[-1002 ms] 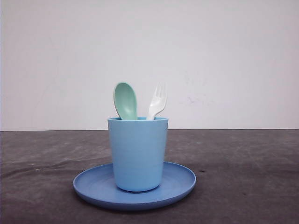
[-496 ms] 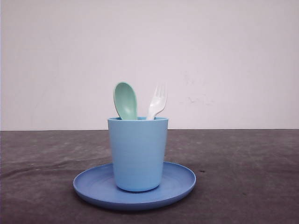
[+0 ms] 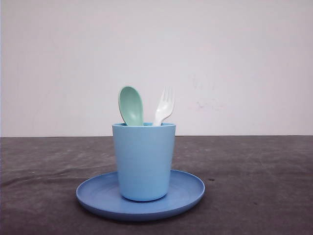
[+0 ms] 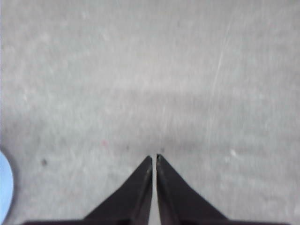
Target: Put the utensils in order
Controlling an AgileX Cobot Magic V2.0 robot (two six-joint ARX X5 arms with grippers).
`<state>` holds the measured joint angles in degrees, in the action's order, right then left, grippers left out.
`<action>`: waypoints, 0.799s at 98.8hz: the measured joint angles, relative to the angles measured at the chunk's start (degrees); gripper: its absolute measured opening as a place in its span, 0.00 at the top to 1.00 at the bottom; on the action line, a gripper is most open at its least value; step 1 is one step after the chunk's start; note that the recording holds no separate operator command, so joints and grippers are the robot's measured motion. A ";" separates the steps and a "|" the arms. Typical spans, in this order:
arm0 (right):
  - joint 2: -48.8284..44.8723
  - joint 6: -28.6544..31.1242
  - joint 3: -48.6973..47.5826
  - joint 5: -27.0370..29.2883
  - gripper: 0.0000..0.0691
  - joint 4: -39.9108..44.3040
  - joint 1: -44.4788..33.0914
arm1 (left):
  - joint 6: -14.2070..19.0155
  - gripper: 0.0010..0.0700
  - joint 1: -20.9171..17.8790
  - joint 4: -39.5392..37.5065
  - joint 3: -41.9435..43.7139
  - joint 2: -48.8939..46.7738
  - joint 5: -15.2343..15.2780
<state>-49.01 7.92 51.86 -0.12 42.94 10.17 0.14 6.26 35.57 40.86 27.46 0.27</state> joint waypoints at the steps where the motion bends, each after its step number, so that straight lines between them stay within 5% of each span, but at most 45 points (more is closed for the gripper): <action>1: 0.00 0.00 0.00 0.00 0.98 -0.20 0.00 | -0.09 0.98 -0.31 -0.44 -0.74 -0.63 0.02; 40: 0.02 0.00 0.00 0.00 0.98 -8.35 0.00 | -0.15 0.98 -4.15 -15.80 -32.92 -27.34 0.22; 79: 0.02 0.00 0.00 0.02 0.98 -15.37 0.00 | 3.17 0.98 -4.26 -25.00 -39.04 -27.21 -0.09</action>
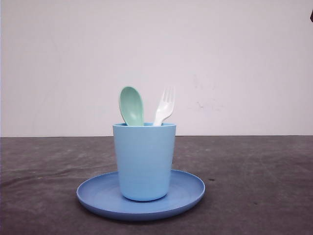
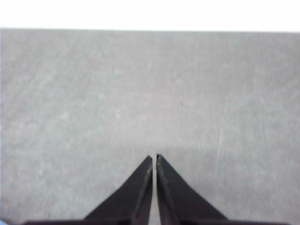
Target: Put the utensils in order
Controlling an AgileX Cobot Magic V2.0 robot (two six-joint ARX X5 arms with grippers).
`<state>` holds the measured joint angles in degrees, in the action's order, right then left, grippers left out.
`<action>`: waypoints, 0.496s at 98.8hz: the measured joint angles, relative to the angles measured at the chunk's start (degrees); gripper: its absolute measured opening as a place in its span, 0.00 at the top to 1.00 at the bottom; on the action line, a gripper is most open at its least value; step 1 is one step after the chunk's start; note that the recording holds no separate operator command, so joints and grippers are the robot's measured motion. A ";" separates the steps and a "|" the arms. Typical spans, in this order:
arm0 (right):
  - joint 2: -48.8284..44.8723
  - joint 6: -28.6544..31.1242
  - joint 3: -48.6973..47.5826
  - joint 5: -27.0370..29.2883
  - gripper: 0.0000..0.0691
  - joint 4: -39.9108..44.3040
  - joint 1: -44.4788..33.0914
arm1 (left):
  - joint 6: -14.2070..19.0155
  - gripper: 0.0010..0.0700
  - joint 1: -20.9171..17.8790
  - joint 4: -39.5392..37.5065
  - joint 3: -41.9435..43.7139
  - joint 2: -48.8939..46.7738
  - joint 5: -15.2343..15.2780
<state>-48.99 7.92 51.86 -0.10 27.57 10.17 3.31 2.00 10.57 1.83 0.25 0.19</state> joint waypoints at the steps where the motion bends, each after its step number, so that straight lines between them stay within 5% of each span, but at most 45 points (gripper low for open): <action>1: 0.00 0.00 0.00 0.00 0.98 -0.13 0.00 | 0.04 0.98 0.00 0.00 0.00 0.02 0.00; 49: 0.00 0.00 0.00 0.00 0.98 -4.79 0.00 | 0.57 0.98 0.00 0.00 0.00 0.02 -0.02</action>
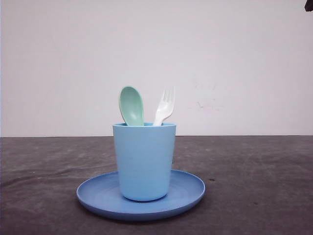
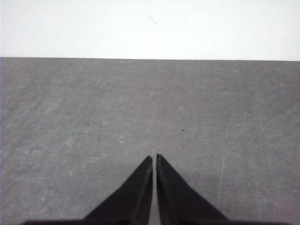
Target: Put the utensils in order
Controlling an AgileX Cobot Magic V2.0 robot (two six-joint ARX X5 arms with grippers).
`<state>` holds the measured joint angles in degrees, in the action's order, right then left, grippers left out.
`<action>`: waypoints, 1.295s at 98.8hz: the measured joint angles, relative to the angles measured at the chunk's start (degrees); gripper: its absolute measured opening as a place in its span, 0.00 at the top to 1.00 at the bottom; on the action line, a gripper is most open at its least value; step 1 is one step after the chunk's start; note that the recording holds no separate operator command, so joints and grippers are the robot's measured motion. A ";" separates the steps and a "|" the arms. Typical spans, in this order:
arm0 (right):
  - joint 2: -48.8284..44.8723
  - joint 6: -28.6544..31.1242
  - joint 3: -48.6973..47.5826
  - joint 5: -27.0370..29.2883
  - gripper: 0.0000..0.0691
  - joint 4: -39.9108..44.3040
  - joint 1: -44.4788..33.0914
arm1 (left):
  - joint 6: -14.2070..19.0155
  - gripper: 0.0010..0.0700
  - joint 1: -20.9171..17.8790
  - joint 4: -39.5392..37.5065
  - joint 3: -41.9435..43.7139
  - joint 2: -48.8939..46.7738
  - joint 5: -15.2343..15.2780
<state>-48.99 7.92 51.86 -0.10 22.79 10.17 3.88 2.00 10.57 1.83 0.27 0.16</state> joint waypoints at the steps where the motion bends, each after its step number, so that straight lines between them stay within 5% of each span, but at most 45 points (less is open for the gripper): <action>1: 0.00 0.00 0.00 0.00 0.98 0.00 0.00 | 0.00 0.98 0.00 0.00 0.00 0.00 0.00; 30: 9.38 -1.73 -6.19 3.91 0.98 -1.68 -3.10 | 0.00 0.98 0.00 0.00 0.00 0.00 0.00; 79: 47.28 -2.16 -45.51 -1.68 0.98 -4.46 -6.49 | 0.00 0.98 0.00 0.00 0.00 0.00 0.00; 95: 48.57 -2.14 -50.58 -4.33 0.98 -12.33 -6.49 | 0.00 0.98 0.00 -0.04 0.00 0.00 -0.02; 128: 48.68 -2.14 -50.88 -4.42 0.98 -13.11 -6.49 | 0.00 0.98 0.00 -0.04 0.00 0.00 -0.02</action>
